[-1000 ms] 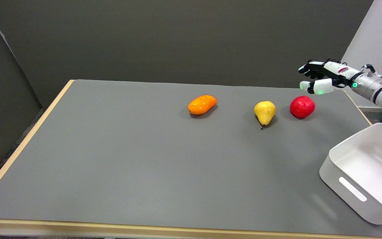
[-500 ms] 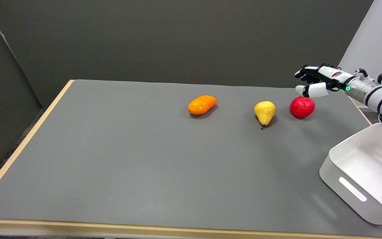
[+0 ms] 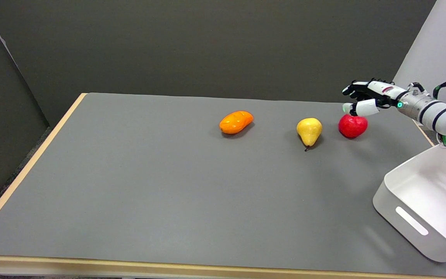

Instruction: Pick up tomato.

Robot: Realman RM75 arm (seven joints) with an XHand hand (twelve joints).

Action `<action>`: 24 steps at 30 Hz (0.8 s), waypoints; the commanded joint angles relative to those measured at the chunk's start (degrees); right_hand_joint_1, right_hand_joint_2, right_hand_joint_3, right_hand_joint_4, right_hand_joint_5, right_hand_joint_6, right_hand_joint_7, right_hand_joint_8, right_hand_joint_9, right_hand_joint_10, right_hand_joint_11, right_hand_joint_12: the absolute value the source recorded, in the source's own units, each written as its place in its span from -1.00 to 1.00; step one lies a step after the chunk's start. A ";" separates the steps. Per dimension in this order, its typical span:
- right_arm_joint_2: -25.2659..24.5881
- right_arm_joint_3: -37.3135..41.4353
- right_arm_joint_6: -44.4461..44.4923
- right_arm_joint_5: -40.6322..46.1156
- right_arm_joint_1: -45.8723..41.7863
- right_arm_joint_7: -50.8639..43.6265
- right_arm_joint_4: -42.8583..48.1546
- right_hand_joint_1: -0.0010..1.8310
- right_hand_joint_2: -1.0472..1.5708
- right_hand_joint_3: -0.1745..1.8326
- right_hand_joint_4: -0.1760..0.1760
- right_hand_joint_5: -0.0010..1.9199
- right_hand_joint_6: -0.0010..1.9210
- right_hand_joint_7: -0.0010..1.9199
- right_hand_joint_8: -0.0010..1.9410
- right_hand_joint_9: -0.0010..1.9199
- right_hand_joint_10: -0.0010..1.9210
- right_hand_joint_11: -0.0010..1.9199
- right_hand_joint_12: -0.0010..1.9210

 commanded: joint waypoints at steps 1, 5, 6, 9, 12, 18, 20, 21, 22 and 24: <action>-3.69 -13.75 -0.61 0.00 10.48 0.40 10.15 -0.54 0.29 0.14 0.35 -0.72 -0.43 -0.62 -0.54 -0.68 -0.18 -0.85 0.30; -4.00 -14.37 -0.45 0.00 10.30 0.40 11.52 -0.54 0.29 0.14 0.35 -0.72 -0.43 -0.62 -0.54 -0.68 -0.18 -0.85 0.29; -4.15 -14.37 -0.41 0.00 10.08 0.40 11.67 -0.54 0.29 0.14 0.35 -0.72 -0.43 -0.62 -0.54 -0.68 -0.18 -0.85 0.29; -4.90 -14.63 -0.21 0.00 9.54 0.40 12.52 -0.54 0.29 0.14 0.36 -0.72 -0.42 -0.62 -0.54 -0.68 -0.18 -0.85 0.29; -5.69 -15.67 0.14 0.00 9.95 0.48 13.67 -0.54 0.29 0.14 0.36 -0.72 -0.42 -0.62 -0.54 -0.68 -0.18 -0.85 0.29; -6.70 -17.32 0.62 0.00 10.86 0.48 15.14 -0.55 0.29 0.14 0.37 -0.72 -0.42 -0.62 -0.54 -0.67 -0.18 -0.85 0.29; -7.38 -17.71 0.86 0.00 11.13 0.48 15.89 -0.55 0.29 0.14 0.38 -0.72 -0.42 -0.62 -0.54 -0.67 -0.18 -0.85 0.29; -7.81 -18.22 1.01 0.00 11.44 0.48 16.48 -0.55 0.29 0.14 0.38 -0.72 -0.42 -0.61 -0.54 -0.67 -0.18 -0.85 0.29; -8.23 -18.72 1.22 0.00 11.74 0.48 16.99 -0.55 0.29 0.14 0.38 -0.72 -0.42 -0.61 -0.54 -0.67 -0.18 -0.85 0.29; -9.05 -20.16 1.77 0.00 12.62 0.48 18.00 -0.55 0.29 0.14 0.38 -0.72 -0.42 -0.61 -0.54 -0.67 -0.18 -0.85 0.29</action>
